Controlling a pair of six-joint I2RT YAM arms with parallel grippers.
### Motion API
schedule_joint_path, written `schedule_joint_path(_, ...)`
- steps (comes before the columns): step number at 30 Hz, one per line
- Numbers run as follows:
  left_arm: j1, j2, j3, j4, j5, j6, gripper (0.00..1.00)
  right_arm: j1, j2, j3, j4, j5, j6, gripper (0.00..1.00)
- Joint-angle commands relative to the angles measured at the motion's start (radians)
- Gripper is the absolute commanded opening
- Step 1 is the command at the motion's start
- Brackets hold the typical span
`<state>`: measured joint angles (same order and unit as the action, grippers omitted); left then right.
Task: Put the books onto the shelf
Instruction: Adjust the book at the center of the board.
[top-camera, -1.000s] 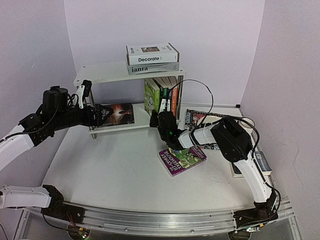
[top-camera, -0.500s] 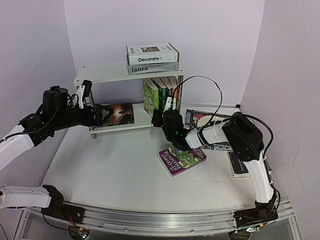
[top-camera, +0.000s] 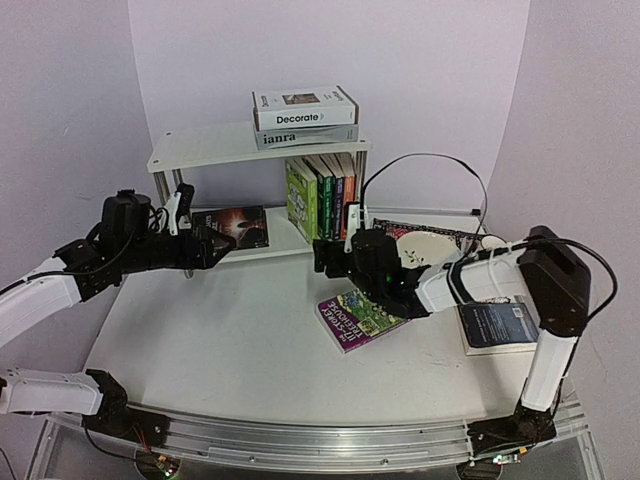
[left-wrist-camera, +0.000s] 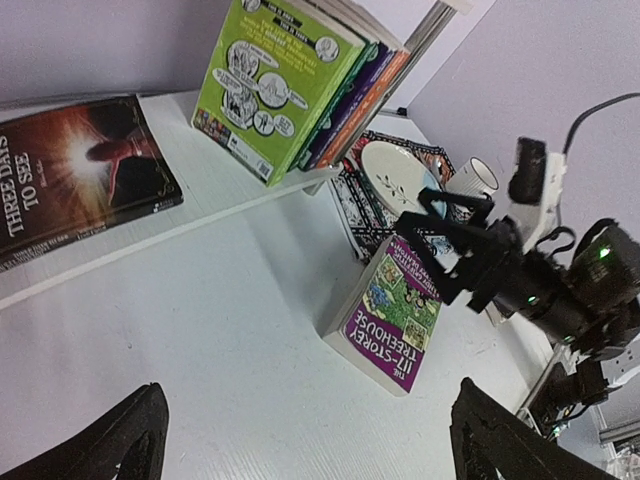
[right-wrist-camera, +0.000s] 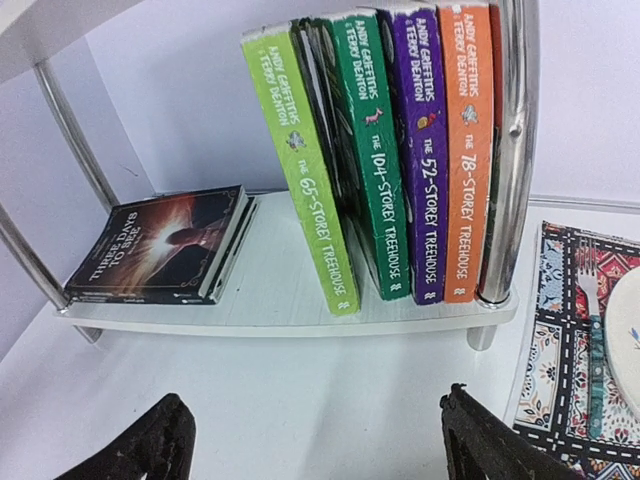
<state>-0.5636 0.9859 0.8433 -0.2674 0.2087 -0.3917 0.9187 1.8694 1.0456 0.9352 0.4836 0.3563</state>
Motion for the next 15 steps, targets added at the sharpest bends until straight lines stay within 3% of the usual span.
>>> schedule_joint_path(1, -0.001, 0.016, -0.095, 0.133, 0.087, -0.124, 1.0, -0.005, -0.161, -0.009, -0.339, -0.075, 0.006, 0.96)
schedule_joint_path(8, -0.028, 0.086, -0.22, 0.341, 0.168, -0.282, 1.0, -0.062, -0.289, -0.059, -0.621, -0.252, 0.038, 0.98)
schedule_joint_path(15, -0.185, 0.238, -0.209, 0.416, 0.053, -0.374, 1.0, -0.167, -0.352, -0.111, -0.735, -0.414, 0.084, 0.98)
